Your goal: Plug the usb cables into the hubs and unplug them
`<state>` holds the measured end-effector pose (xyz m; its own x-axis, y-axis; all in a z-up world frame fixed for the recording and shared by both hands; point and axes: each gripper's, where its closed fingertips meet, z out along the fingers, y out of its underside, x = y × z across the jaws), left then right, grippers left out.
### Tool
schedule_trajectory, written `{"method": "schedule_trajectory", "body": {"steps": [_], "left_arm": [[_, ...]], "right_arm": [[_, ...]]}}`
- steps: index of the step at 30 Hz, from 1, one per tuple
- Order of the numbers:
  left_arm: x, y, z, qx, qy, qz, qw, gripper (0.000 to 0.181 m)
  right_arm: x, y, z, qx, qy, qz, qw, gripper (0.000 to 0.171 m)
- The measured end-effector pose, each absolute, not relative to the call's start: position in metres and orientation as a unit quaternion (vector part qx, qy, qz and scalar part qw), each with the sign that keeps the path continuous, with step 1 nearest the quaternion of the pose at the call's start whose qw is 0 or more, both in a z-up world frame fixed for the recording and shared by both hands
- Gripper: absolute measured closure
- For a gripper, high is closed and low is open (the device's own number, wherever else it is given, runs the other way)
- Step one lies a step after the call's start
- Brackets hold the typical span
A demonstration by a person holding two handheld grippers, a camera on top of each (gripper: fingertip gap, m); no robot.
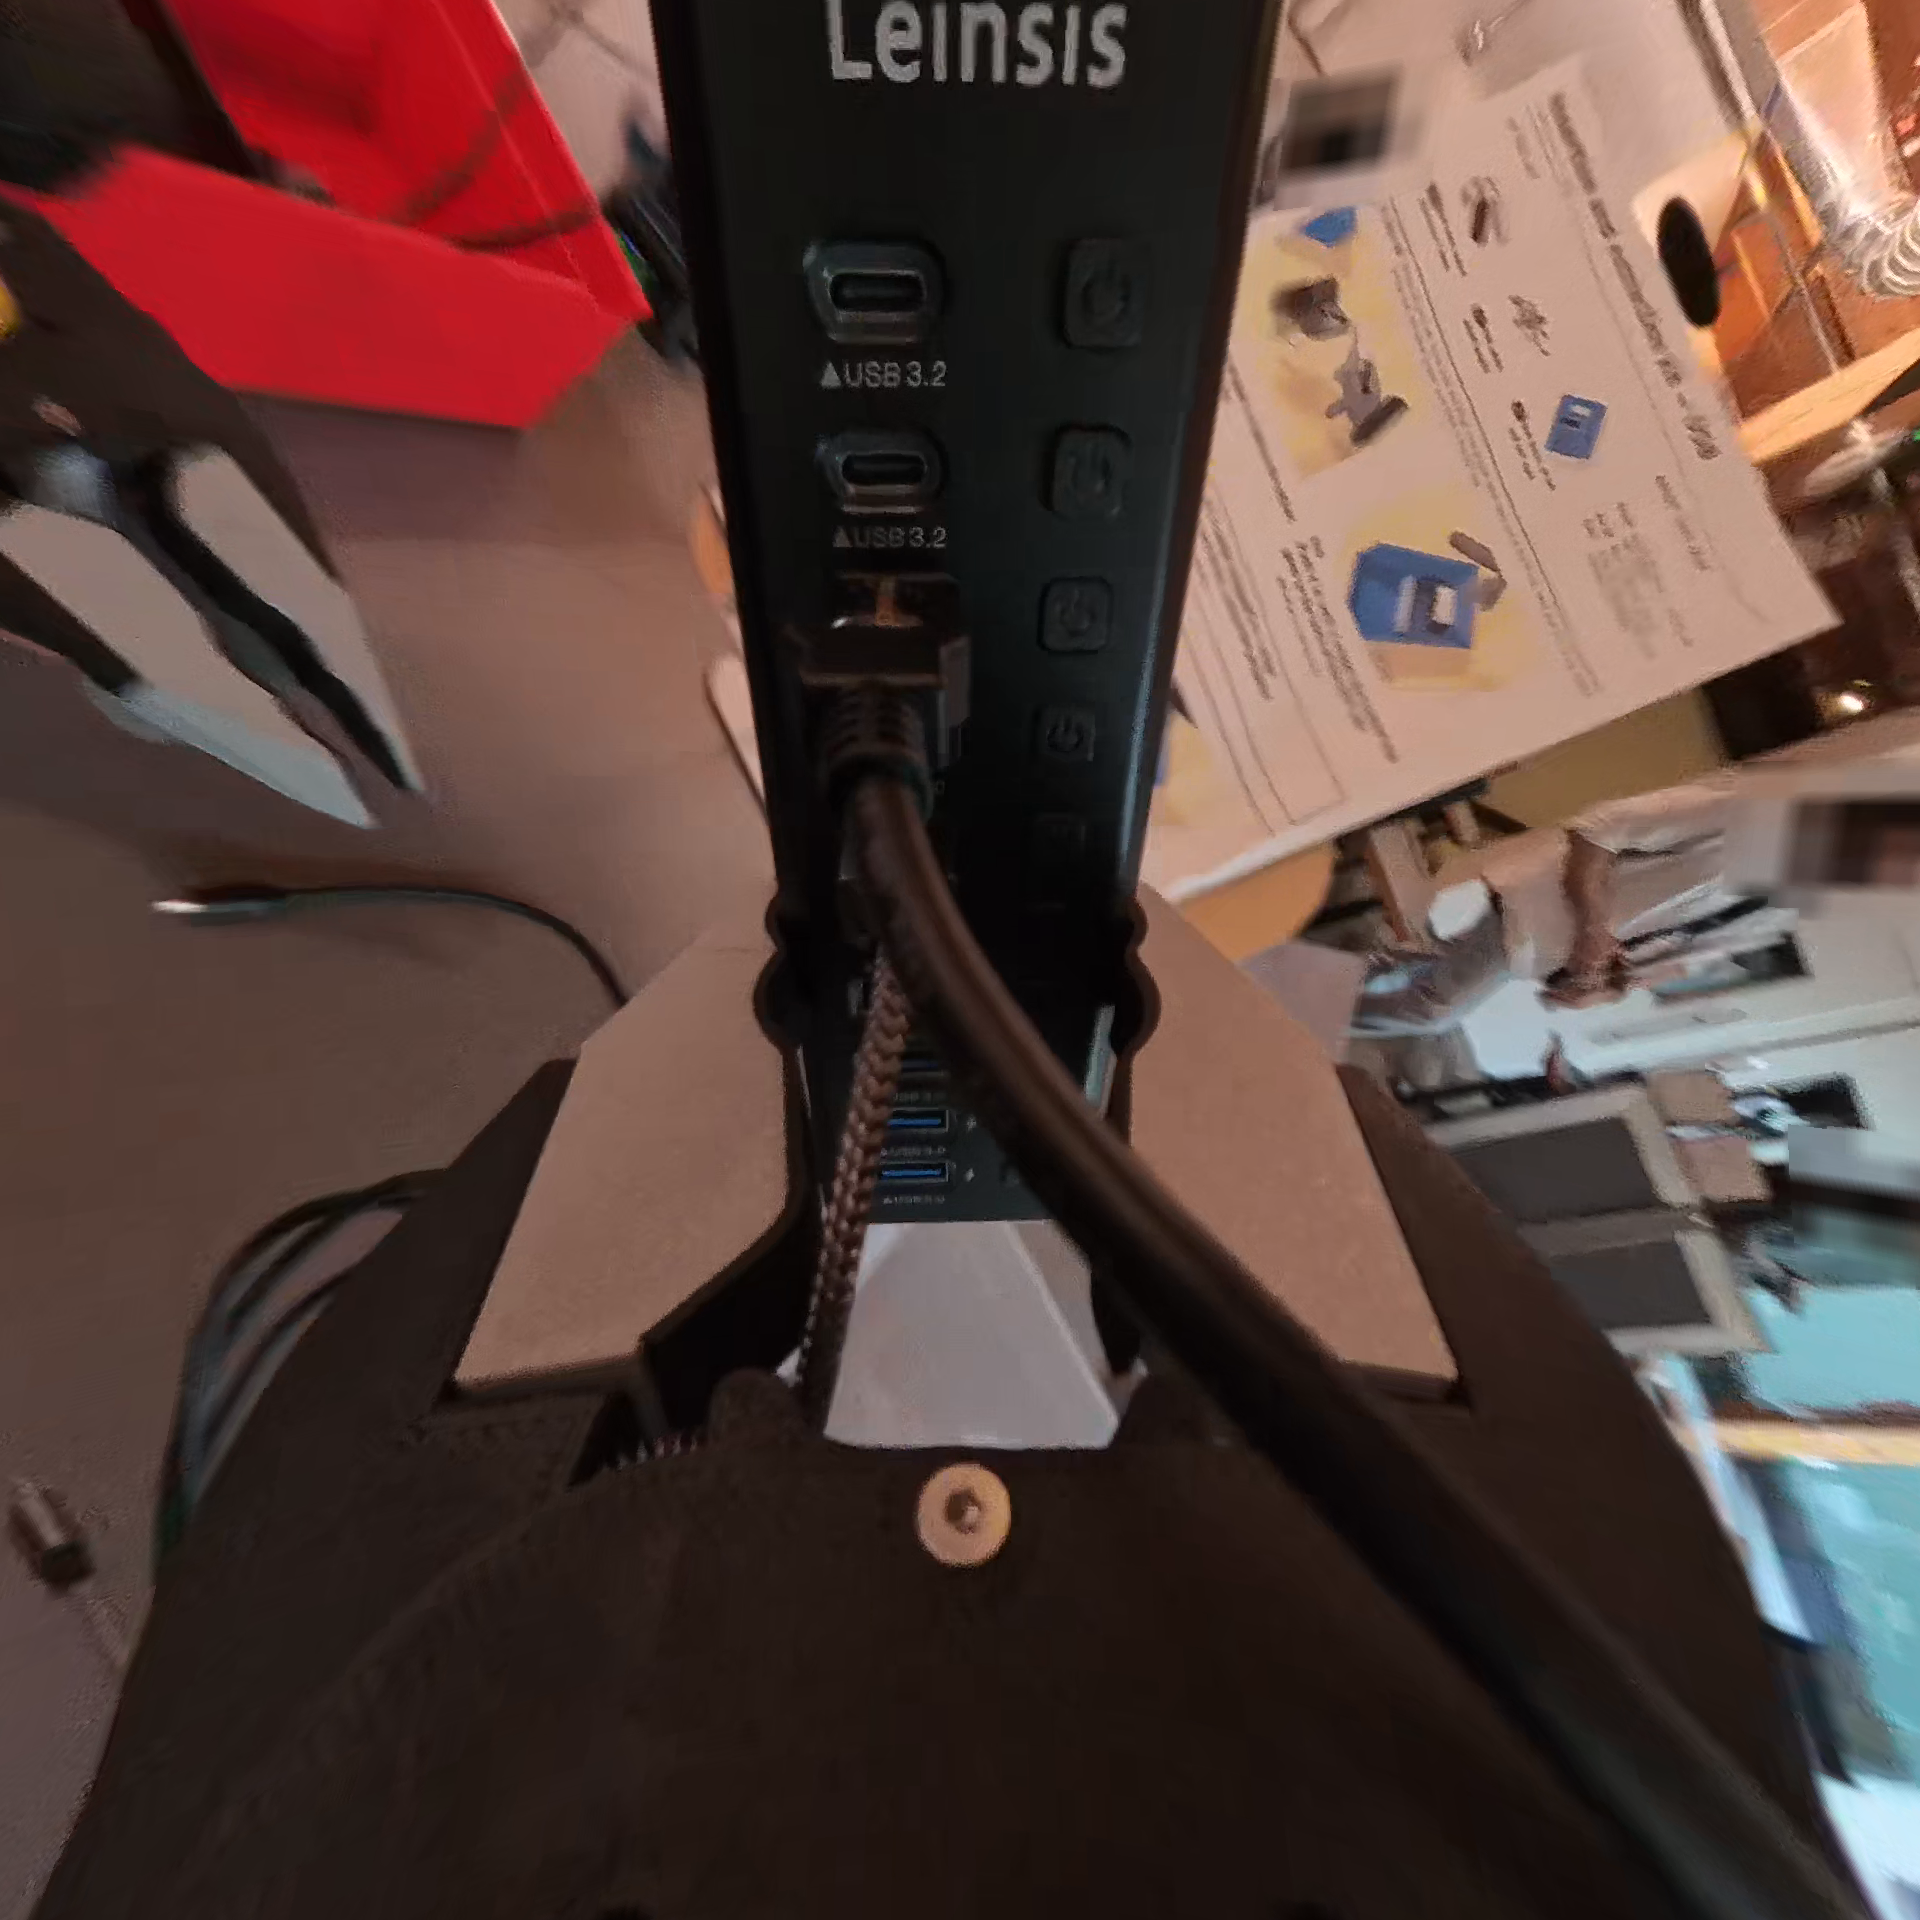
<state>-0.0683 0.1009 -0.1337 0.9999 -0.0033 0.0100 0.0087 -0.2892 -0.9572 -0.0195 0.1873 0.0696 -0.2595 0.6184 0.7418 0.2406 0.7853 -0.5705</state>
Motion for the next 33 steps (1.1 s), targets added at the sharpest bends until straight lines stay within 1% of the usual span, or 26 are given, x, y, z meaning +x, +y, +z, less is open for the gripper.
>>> {"method": "schedule_trajectory", "body": {"steps": [4, 13, 19, 21, 23, 26, 29, 33], "left_arm": [[-0.064, 0.103, -0.131, -0.801, 0.006, -0.006, 0.599, 0.169], [-0.063, 0.106, -0.141, -0.812, 0.005, -0.014, 0.583, 0.168], [-0.064, 0.106, -0.139, -0.812, 0.007, -0.007, 0.584, 0.168], [-0.064, 0.106, -0.139, -0.812, 0.006, -0.011, 0.584, 0.168], [-0.064, 0.106, -0.138, -0.811, 0.006, -0.012, 0.585, 0.168], [-0.062, 0.105, -0.133, -0.806, 0.009, -0.007, 0.591, 0.17], [-0.057, 0.105, -0.134, -0.807, 0.019, -0.004, 0.59, 0.171], [-0.054, 0.107, -0.143, -0.819, 0.031, 0.008, 0.573, 0.17]], "right_arm": [[-0.014, 0.23, 0.105, -0.293, -0.778, 0.091, 0.548, 0.114], [-0.006, 0.291, 0.204, -0.303, -0.74, 0.001, 0.601, 0.114], [-0.006, 0.313, 0.275, -0.323, -0.718, -0.027, 0.616, 0.115], [-0.005, 0.313, 0.281, -0.334, -0.727, -0.004, 0.599, 0.114], [-0.003, 0.311, 0.266, -0.33, -0.756, 0.021, 0.564, 0.115], [0.001, 0.323, 0.215, -0.326, -0.794, 0.001, 0.512, 0.113], [0.004, 0.34, 0.133, -0.332, -0.837, -0.024, 0.434, 0.114], [0.012, 0.379, 0.013, -0.346, -0.877, -0.116, 0.313, 0.113]]}}
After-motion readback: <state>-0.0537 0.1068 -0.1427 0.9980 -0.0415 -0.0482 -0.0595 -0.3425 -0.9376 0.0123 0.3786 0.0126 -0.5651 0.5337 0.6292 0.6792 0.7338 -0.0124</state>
